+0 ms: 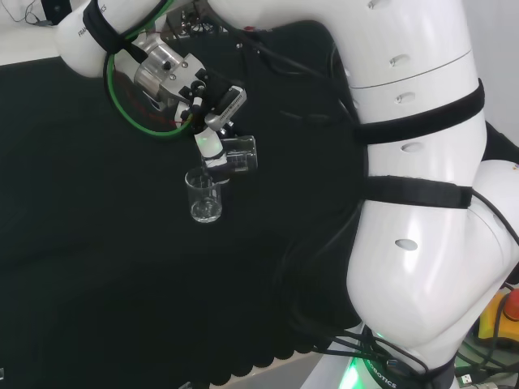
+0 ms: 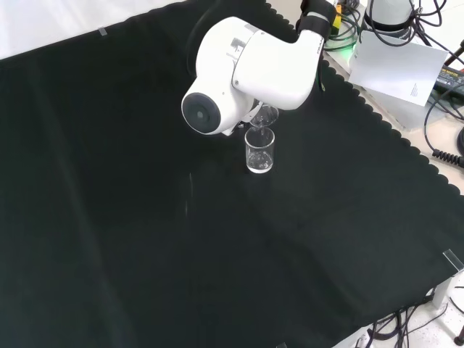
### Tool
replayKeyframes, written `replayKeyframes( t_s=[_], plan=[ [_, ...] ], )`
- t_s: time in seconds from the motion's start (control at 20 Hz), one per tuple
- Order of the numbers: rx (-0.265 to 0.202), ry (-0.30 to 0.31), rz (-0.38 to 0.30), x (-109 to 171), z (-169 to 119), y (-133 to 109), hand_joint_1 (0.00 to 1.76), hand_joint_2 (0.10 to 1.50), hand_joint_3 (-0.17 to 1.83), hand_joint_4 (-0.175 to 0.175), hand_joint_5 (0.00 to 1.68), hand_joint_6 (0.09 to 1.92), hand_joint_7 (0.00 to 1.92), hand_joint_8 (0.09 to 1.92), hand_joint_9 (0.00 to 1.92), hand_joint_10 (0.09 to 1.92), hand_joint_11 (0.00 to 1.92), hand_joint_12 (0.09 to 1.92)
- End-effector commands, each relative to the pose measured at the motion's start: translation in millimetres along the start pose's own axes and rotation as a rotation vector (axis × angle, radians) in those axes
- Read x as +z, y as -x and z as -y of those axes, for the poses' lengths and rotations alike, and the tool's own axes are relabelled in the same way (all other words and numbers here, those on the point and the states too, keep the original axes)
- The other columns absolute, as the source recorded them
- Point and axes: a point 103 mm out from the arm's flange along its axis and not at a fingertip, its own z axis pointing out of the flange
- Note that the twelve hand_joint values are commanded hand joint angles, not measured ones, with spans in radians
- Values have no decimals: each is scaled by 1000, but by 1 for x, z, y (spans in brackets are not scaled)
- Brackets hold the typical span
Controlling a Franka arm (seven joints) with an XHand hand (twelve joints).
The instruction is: Pour the water from the handheld beaker into the one on the table.
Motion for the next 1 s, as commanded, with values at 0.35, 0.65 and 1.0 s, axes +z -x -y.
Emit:
replayKeyframes(
  t_s=[0.35,0.65,1.0],
  plan=[
    [-5,49,-4,-4,16,3,1212,1041,-175,-129,1408,275,1741,286,1893,87,1555,481],
    [-13,129,-28,13,23,14,1212,1041,-175,-127,1407,277,1739,287,1893,87,1554,480],
    [-35,223,-76,34,27,28,1207,1042,-175,-109,1402,289,1735,293,1892,87,1556,479]
  ],
)
